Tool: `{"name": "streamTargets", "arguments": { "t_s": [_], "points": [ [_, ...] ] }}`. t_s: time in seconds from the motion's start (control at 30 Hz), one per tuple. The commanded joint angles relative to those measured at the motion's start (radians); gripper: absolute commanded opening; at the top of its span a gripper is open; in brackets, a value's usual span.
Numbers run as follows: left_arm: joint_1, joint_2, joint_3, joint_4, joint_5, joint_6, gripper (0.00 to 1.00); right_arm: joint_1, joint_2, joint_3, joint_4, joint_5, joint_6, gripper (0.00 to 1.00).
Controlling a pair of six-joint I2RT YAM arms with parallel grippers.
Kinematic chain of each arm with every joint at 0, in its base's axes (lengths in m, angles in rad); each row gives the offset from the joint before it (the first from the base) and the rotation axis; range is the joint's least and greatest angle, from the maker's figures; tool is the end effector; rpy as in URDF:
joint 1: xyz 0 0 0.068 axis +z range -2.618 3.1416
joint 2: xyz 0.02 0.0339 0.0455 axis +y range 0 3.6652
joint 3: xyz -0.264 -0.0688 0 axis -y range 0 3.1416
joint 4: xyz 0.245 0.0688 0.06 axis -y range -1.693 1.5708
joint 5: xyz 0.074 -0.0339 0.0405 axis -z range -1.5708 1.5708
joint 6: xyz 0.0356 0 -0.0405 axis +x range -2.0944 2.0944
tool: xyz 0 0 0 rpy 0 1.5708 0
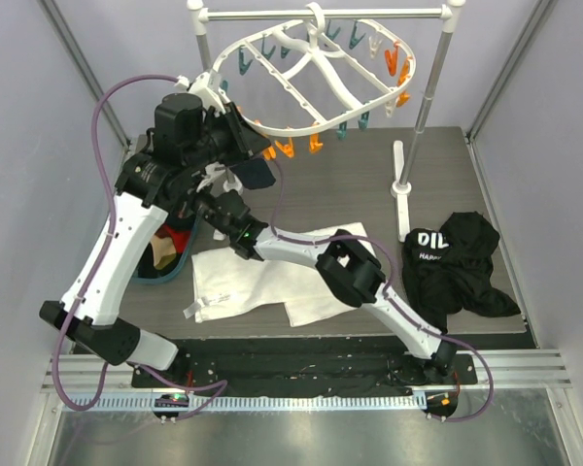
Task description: Remove the socks clipped to the hanger
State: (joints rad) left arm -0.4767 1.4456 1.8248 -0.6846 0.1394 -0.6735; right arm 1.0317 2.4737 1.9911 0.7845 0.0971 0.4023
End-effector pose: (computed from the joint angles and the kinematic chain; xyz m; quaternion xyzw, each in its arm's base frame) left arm 0.2613 -0.1405 0.4890 -0.0380 0.8046 -0.3680 0.4644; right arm 0.2990 0.4931 0.2490 -0.1461 0.5751 0.5069 0.6253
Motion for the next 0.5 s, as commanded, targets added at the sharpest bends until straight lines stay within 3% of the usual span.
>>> {"name": "streamTargets", "arguments": {
  "t_s": [0.0,0.23,0.33,0.37,0.47],
  "points": [
    [0.000,-0.040,0.013,0.074,0.046,-0.011,0.00,0.011,0.079,0.136,0.021,-0.141,0.169,0.08],
    [0.001,-0.042,0.008,0.091,0.046,-0.008,0.00,0.027,0.255,0.337,-0.068,-0.177,0.452,0.10],
    [0.001,-0.042,0.008,0.086,0.037,-0.003,0.00,0.025,0.298,0.412,-0.178,-0.191,0.466,0.27],
    [0.001,-0.042,0.008,0.086,0.034,0.000,0.00,0.025,0.297,0.419,-0.210,-0.185,0.460,0.39],
    [0.000,-0.045,0.007,0.083,0.028,0.002,0.00,0.019,0.248,0.425,-0.339,-0.160,0.400,0.60]
  ]
}}
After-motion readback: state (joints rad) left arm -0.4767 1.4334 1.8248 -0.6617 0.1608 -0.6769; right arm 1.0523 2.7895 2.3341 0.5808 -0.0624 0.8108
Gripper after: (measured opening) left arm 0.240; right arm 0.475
